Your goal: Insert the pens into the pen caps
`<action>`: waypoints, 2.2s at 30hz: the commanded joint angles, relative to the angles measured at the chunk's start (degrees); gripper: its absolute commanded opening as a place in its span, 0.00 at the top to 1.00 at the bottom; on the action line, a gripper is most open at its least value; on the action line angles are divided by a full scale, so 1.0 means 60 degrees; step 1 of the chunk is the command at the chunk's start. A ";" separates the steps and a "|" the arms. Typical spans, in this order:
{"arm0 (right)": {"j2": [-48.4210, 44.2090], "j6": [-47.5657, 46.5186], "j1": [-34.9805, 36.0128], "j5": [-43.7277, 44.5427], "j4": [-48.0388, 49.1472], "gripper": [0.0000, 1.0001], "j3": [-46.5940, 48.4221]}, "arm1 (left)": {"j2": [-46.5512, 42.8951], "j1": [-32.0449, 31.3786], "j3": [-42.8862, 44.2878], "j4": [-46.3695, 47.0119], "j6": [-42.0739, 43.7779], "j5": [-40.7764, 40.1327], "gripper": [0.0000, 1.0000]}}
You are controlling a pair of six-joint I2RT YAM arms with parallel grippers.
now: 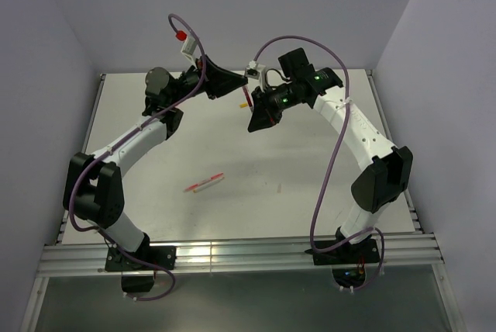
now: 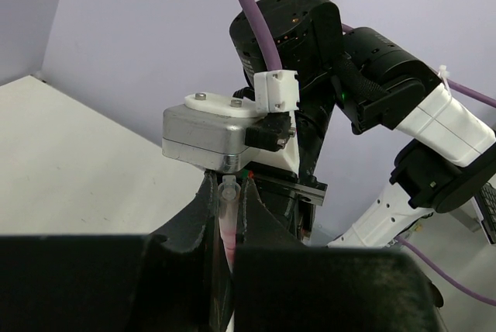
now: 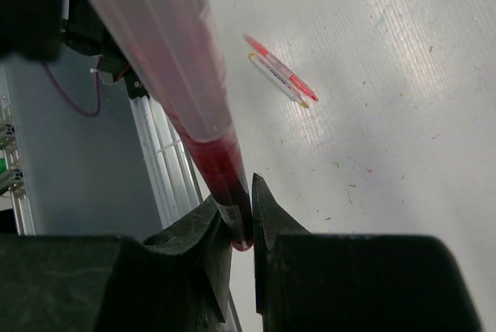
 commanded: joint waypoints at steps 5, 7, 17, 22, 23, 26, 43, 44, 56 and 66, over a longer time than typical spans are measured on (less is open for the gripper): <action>-0.1212 0.0453 -0.0312 -0.1225 0.4951 1.00 0.0031 | 0.0406 -0.1037 -0.0722 -0.1519 -0.0619 0.4020 1.00; -0.1416 0.0759 -0.0312 -0.1284 0.5112 1.00 -0.0511 | 0.0392 -0.0833 -0.0662 -0.1312 -0.0795 0.3874 1.00; -0.1710 0.1948 -0.0312 -0.1386 0.6387 1.00 -0.1933 | 0.0217 -0.0334 -0.0911 0.0710 -0.2159 0.3464 1.00; -0.1696 0.2402 -0.0312 -0.1577 0.6767 1.00 -0.2314 | 0.0084 -0.0144 -0.0809 0.0754 -0.2319 0.3244 0.86; -0.1710 0.2431 -0.0312 -0.1606 0.6812 1.00 -0.2460 | 0.0098 -0.0056 -0.0794 0.0783 -0.2522 0.3127 0.82; -0.1725 0.2958 -0.0298 -0.1620 0.7206 1.00 -0.2869 | 0.0172 0.0148 -0.0735 0.1295 -0.2919 0.3024 0.67; -0.1856 0.4205 -0.0210 -0.2308 0.8438 1.00 -0.3896 | -0.0472 0.0516 -0.0458 -0.0298 -0.1341 0.2043 0.45; -0.1900 0.4160 -0.0166 -0.2367 0.8395 1.00 -0.3969 | -0.0516 0.0516 -0.0442 -0.0388 -0.1150 0.1825 0.45; -0.1989 0.3984 0.0215 -0.2323 0.8145 1.00 -0.4190 | -0.0194 0.0428 -0.0472 0.1661 -0.2510 0.1808 0.51; -0.1842 0.4306 0.0230 -0.2426 0.8365 1.00 -0.4146 | -0.0194 0.0179 -0.0486 0.1780 -0.2481 0.1969 0.90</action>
